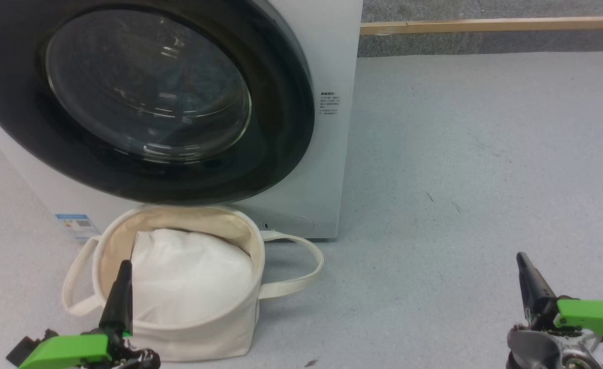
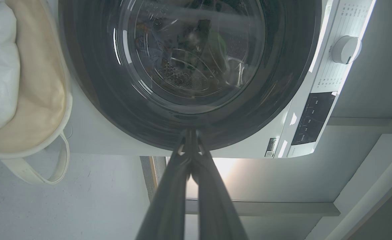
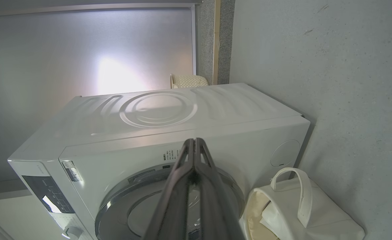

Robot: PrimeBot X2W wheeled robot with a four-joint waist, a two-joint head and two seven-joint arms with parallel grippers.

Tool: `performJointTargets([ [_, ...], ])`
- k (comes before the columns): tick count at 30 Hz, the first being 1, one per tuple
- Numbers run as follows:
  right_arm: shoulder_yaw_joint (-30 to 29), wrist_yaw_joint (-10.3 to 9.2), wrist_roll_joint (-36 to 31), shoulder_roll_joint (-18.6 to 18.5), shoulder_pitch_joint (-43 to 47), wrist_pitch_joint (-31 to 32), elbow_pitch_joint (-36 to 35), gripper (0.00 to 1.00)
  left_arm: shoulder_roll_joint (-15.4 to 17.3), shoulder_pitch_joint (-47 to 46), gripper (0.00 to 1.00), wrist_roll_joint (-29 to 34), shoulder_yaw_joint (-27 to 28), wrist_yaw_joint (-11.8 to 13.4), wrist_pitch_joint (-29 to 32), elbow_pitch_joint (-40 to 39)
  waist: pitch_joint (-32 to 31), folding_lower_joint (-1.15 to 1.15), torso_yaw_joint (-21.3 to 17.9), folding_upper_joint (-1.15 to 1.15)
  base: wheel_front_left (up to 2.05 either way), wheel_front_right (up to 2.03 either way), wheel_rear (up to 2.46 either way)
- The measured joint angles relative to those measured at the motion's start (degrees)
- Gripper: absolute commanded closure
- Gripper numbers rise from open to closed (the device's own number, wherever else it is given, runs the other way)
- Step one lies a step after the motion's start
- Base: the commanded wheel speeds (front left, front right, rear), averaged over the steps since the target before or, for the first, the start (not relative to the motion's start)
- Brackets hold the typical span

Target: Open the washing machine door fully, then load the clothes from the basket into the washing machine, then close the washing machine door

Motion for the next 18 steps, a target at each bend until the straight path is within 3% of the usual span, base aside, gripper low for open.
performJointTargets([
  [18, 0.0, 0.0, 0.0, 0.01, 0.0, 0.0, 0.0, 1.0, 0.0, 0.0, 1.0, 0.0, 0.0, 0.01, 0.0, 0.0, 0.0, 0.0, 0.0, 0.0, 0.0, 0.0, 0.0],
])
